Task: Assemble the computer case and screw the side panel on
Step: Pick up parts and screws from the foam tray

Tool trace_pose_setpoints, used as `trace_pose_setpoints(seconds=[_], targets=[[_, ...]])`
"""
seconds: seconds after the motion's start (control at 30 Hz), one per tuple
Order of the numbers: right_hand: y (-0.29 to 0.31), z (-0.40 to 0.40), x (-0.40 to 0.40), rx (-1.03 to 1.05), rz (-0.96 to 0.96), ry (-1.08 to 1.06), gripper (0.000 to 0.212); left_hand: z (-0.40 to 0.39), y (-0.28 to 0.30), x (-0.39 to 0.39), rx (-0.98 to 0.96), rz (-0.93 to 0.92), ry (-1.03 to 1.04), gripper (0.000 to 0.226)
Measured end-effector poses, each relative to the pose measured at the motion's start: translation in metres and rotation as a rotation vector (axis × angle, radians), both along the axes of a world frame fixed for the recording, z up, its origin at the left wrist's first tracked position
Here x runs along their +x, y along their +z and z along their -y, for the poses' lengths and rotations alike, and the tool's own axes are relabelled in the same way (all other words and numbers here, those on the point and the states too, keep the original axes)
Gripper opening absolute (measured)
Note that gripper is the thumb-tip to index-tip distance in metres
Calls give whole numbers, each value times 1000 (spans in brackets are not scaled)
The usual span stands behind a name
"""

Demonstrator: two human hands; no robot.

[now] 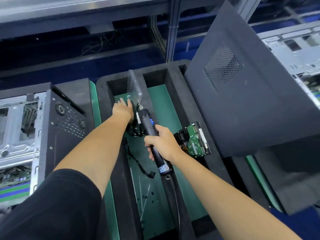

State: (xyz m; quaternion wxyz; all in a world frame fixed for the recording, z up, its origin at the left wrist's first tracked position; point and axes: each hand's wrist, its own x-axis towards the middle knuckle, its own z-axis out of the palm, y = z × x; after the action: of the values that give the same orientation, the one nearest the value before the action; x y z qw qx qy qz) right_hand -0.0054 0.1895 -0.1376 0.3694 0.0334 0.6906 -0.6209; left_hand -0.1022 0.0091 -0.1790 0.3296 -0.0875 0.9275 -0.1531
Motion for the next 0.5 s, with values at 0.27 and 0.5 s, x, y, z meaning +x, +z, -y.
trace_pose_setpoints(seconds=[0.27,0.5], targets=[[0,2,-1,-17,-12,-26,16,-11,-3,0,52,21,75,81],[3,2,-1,-6,-12,-31,16,-23,4,23,-110,82,-203,39]])
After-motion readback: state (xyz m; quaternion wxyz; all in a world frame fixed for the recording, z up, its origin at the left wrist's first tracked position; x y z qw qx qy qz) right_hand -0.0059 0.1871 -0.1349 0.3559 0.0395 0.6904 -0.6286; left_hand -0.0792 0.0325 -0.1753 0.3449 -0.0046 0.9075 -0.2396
